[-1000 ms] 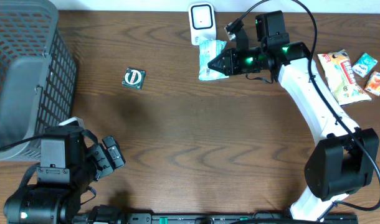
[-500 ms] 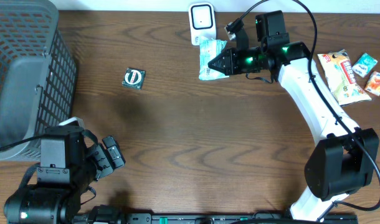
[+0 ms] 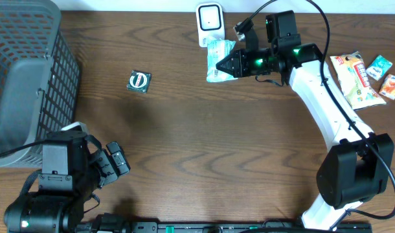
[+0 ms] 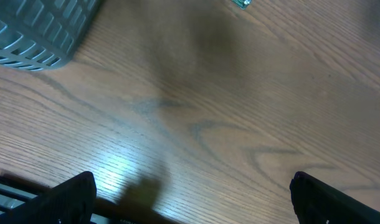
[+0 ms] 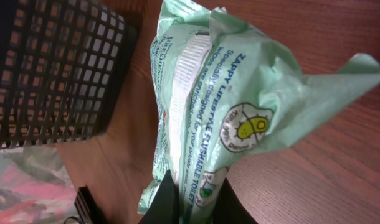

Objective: Scan the item barcode
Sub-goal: 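Swing the wipes pack left in front of the scanner window, then hold the wipes pack still beside the scanner window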

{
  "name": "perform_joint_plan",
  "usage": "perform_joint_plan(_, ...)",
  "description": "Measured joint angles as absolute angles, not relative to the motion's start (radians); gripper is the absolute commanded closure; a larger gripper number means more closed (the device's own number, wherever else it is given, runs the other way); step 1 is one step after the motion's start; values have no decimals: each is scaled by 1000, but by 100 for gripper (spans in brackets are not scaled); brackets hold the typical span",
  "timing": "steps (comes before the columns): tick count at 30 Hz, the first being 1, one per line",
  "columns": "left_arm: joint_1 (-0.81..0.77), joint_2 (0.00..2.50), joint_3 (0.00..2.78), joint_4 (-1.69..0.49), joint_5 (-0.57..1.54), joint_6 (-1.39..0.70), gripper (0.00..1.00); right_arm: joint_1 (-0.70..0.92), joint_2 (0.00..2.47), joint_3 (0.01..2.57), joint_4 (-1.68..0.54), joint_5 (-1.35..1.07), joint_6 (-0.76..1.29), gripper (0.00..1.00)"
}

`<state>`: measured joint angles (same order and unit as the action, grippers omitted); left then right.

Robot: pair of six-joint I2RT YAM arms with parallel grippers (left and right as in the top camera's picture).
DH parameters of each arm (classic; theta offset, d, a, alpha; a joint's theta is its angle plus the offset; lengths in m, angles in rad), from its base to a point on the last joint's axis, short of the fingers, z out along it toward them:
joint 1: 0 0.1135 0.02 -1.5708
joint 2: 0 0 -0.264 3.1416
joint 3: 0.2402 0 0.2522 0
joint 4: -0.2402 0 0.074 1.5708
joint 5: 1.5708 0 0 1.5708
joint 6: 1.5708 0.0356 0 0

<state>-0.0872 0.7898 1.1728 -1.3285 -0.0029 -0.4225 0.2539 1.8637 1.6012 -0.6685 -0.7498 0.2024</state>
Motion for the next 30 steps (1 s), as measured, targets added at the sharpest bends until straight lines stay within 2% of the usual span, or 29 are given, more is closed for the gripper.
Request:
perform_joint_plan(18, -87, 790, 1173, -1328, -3, -422, 2, 254, 1864, 1601, -629, -754, 201, 99)
perform_joint_plan(30, -87, 790, 1173, -1328, -3, -422, 2, 254, 1864, 1601, -514, -949, 121, 99)
